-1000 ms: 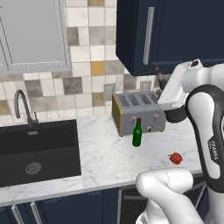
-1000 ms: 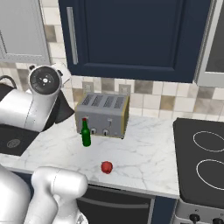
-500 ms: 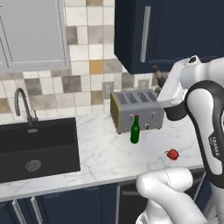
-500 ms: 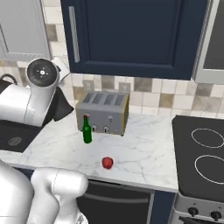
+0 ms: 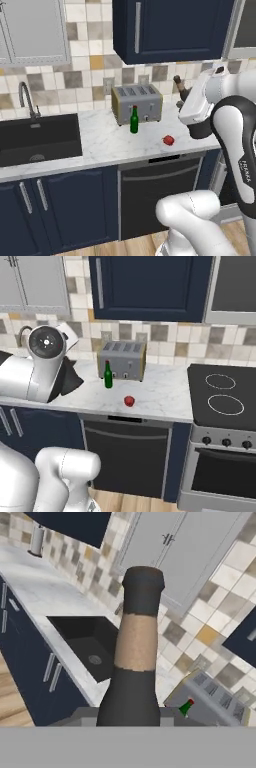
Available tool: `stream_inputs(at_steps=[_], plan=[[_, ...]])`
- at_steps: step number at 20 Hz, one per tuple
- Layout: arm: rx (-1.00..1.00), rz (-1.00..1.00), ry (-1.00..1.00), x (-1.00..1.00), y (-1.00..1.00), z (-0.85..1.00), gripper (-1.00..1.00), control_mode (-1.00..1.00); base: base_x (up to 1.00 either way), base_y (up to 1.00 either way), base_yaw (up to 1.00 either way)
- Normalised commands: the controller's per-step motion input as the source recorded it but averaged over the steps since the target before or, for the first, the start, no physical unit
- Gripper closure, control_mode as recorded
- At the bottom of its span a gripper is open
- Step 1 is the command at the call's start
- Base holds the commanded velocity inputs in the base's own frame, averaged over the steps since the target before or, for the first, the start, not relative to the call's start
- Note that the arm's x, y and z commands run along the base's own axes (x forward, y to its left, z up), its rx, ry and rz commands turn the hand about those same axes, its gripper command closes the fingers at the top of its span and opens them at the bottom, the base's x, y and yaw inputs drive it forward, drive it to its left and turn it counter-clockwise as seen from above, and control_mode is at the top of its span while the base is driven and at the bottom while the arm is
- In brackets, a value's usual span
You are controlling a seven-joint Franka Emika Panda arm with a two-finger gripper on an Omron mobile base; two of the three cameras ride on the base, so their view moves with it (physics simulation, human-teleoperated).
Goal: Place the liquor and beer on the top shelf of the fridge to keep them out of children's reach, and place the bell pepper on lower shelves for easy access.
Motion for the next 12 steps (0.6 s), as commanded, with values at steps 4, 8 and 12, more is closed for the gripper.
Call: stream_inputs(at_steps=[4,8,12], plan=[[0.00,0.00,0.00,0.00,0.00,0.00,1.00,1.00,-0.69,-0.17,-0.12],[0.00,0.00,0.00,0.00,0.00,0.00,1.00,1.00,-0.62,-0.18,-0.13],[0.00,0.00,0.00,0.00,0.00,0.00,1.00,1.00,-0.57,-0.23,-0.15]])
